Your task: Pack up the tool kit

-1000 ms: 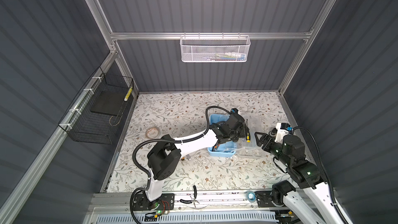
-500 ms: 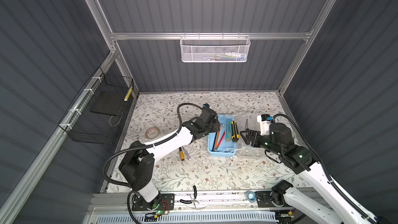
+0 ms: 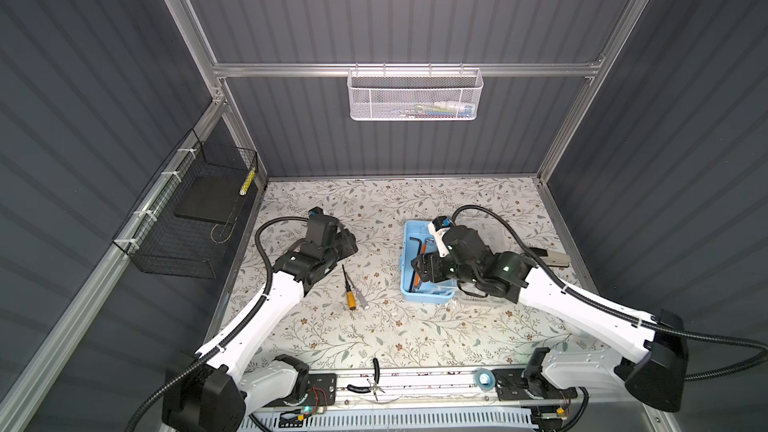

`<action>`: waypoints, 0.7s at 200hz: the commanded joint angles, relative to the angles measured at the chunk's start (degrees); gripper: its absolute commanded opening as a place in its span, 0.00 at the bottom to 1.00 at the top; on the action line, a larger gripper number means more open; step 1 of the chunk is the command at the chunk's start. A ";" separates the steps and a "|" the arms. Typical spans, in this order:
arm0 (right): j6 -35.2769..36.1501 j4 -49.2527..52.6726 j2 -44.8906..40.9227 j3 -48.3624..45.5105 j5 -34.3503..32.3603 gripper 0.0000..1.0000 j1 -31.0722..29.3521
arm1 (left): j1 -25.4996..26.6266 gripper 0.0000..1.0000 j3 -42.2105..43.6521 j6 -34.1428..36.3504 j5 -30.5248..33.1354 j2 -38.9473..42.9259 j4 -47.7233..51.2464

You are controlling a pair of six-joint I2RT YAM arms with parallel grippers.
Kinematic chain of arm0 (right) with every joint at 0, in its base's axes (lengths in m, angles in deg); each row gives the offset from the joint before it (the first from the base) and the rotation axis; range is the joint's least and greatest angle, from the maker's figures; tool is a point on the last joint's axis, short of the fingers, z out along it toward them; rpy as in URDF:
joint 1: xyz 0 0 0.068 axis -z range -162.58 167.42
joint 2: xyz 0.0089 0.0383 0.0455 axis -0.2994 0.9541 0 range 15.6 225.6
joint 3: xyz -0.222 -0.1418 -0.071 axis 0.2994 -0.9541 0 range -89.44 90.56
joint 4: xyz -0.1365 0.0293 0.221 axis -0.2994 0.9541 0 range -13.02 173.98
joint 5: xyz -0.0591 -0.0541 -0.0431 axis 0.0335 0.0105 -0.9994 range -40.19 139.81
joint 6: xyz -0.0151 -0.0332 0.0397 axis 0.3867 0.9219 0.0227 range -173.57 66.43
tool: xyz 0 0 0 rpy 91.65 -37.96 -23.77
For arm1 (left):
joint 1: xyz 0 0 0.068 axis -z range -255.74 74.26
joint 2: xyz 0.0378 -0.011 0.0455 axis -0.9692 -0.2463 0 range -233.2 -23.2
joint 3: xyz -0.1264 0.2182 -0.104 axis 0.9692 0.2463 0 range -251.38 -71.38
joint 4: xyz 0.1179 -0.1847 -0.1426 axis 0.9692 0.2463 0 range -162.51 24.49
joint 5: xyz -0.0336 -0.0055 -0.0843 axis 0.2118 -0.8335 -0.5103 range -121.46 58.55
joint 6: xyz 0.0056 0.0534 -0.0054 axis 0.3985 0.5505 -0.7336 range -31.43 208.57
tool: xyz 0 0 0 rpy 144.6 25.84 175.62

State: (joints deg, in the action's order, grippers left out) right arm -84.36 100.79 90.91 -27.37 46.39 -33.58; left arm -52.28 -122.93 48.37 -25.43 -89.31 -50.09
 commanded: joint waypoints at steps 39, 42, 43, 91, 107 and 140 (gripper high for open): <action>3.46 -3.01 15.44 8.21 3.85 0.74 -4.59 | -5.03 0.60 4.99 1.53 -5.79 0.70 1.09; 3.57 -2.92 16.09 8.53 4.19 0.73 -4.62 | -5.27 0.60 5.12 1.48 -5.84 1.02 1.13; 3.60 -2.82 16.32 8.65 4.29 0.73 -4.67 | -5.36 0.60 5.18 1.46 -5.84 1.09 1.09; 4.48 -2.65 25.18 12.82 9.52 0.64 -5.93 | -7.50 0.60 8.35 0.67 -7.67 3.19 0.35; 5.16 -1.85 28.26 15.06 10.43 0.60 -6.61 | -8.46 0.59 8.81 0.99 -8.27 3.02 0.18; 6.60 1.08 33.25 19.48 11.95 0.55 -7.57 | -11.89 0.58 10.66 1.08 -11.82 3.94 -1.12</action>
State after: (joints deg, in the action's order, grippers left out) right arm -79.53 98.95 121.55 -11.29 55.98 -40.47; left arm -61.83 -113.94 48.96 -33.45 -86.68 -49.99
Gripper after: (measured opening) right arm 0.556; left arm 0.585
